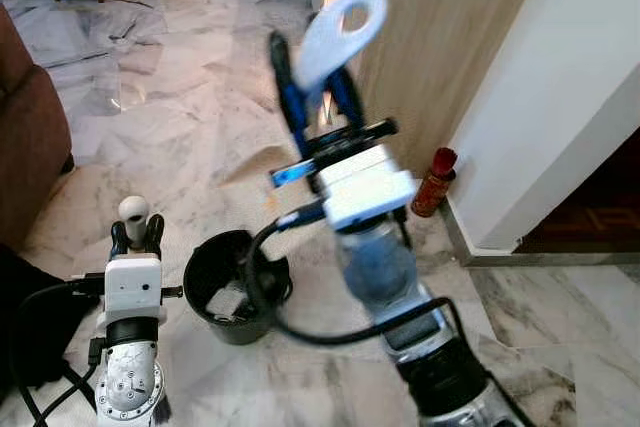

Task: Sweep floor

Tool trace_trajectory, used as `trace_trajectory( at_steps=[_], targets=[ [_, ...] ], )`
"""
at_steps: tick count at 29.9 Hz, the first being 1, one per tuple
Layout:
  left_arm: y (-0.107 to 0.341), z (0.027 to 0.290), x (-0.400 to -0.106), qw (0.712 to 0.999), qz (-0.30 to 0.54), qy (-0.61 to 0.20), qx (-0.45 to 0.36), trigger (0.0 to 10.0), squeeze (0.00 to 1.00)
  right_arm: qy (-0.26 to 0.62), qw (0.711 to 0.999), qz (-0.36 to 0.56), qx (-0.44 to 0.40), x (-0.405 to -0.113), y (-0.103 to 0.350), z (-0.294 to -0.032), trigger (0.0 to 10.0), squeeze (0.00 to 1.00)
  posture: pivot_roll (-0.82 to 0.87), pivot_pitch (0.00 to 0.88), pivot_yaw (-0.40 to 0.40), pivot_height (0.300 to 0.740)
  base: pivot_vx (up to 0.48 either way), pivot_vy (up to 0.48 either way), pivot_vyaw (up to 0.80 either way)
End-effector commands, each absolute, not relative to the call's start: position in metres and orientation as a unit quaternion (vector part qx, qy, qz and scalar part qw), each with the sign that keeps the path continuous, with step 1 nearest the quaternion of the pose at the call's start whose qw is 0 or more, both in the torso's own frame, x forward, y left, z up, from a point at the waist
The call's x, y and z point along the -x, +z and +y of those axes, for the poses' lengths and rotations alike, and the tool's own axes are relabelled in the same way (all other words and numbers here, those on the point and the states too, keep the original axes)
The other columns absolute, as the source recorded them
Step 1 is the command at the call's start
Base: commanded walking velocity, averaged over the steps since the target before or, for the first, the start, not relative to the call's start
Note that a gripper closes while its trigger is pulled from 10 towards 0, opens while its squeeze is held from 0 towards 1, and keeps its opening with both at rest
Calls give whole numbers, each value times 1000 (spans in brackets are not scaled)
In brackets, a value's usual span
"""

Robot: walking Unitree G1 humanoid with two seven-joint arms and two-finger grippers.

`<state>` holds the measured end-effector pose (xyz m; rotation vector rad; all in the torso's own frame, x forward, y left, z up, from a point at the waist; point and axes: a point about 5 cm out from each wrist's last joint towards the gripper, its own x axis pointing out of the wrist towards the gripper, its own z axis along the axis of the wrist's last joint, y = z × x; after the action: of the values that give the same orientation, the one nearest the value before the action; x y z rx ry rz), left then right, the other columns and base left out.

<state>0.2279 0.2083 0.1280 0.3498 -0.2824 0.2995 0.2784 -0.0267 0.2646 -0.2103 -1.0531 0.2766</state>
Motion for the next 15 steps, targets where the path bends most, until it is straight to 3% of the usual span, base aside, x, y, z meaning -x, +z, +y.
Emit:
trace_trajectory(
  at_steps=[1, 3, 8, 15],
  targets=[
    [137, 204, -229, 960, -162, 140, -183, 10000, 0, 115, 839, -522, 103, -279, 275, -31, 10000, 0, 137, 119, -106, 740, 0, 0, 0],
    [136, 204, -229, 960, -161, 138, -183, 10000, 0, 75, 852, -502, 131, -293, 269, -52, 10000, 0, 138, 116, -105, 740, 0, 0, 0],
    [136, 204, -229, 961, -159, 133, -183, 10000, 0, 47, 860, -480, 167, -305, 259, -69, 10000, 0, 133, 115, -101, 740, 0, 0, 0],
    [133, 206, -229, 963, -153, 124, -182, 10000, 0, 2, 899, -386, 205, -326, 215, -106, 10000, 0, 129, 111, -95, 740, 0, 0, 0]
  ],
)
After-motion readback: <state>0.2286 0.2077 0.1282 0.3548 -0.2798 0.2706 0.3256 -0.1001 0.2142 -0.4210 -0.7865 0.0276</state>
